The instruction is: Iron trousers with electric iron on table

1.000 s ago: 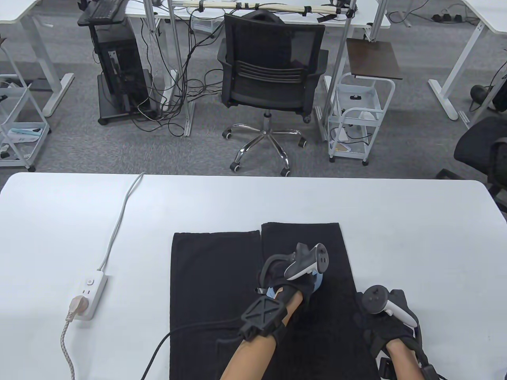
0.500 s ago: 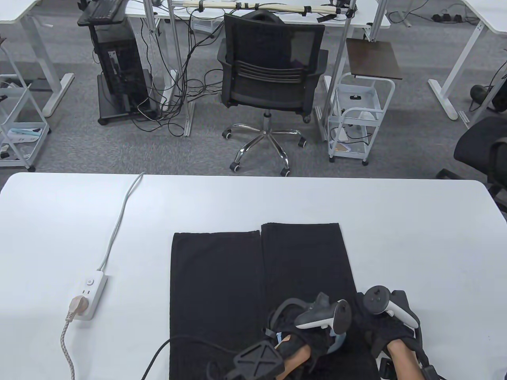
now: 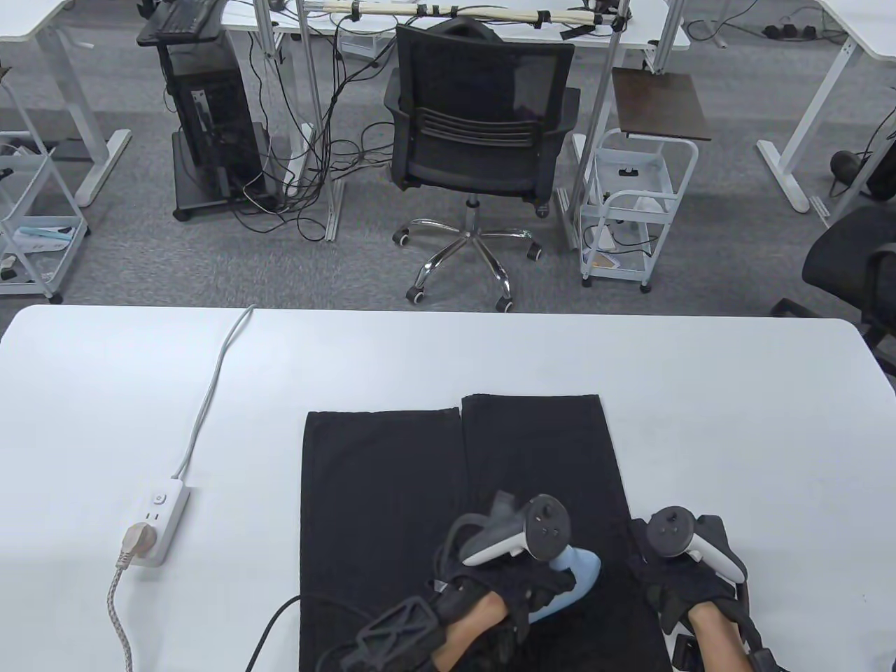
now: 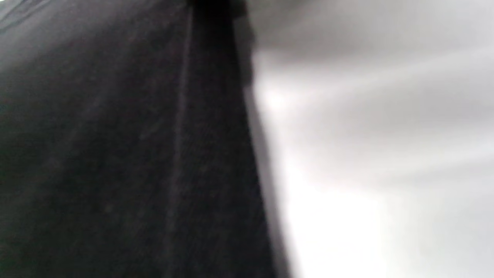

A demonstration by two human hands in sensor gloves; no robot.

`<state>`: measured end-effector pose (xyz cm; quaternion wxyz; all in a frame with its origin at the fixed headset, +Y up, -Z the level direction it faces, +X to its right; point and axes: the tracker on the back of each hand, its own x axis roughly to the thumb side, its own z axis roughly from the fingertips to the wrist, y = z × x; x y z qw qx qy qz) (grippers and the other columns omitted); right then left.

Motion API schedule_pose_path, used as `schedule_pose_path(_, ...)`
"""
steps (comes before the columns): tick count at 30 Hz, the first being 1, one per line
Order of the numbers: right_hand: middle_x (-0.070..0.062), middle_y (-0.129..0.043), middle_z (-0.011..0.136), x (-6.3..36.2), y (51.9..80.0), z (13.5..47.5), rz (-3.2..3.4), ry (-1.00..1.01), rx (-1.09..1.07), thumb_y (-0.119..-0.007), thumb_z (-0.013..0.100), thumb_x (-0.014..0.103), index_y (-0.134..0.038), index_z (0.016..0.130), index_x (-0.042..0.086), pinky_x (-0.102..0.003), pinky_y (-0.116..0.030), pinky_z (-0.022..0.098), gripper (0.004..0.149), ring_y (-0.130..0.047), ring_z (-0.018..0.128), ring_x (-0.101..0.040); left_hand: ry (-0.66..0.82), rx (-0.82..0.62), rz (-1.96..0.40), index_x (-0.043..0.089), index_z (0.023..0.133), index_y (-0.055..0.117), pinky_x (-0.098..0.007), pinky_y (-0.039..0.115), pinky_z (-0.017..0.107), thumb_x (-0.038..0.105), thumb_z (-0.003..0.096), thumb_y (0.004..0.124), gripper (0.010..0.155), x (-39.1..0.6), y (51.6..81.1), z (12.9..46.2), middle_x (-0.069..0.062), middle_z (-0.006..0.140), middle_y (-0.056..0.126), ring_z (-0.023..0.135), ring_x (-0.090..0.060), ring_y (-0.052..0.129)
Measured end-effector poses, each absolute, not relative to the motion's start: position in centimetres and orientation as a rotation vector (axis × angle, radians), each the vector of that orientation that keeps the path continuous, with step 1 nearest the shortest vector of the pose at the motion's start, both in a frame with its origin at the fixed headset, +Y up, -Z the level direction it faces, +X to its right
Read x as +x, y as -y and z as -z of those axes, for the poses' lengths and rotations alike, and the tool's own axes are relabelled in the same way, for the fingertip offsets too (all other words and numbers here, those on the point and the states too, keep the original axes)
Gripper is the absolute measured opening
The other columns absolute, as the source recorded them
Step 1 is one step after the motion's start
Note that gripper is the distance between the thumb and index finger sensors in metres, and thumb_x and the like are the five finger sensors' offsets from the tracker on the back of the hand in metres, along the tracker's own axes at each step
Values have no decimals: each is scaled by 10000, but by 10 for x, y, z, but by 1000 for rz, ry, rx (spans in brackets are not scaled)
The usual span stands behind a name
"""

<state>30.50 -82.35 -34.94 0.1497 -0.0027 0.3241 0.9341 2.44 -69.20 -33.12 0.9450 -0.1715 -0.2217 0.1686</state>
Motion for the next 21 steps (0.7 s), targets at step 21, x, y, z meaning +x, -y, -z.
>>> schedule_pose_path(21,-194,148,1092,305,823,350,-2700,-948,-15,-459,626,374,-22,1095,194,-794,-144,604,665,102,959,-520,-200,199,-731,61,874,727,-633,741,640,493,524,920,589,-320,634,386,-82,751,1003,733,-350,1067)
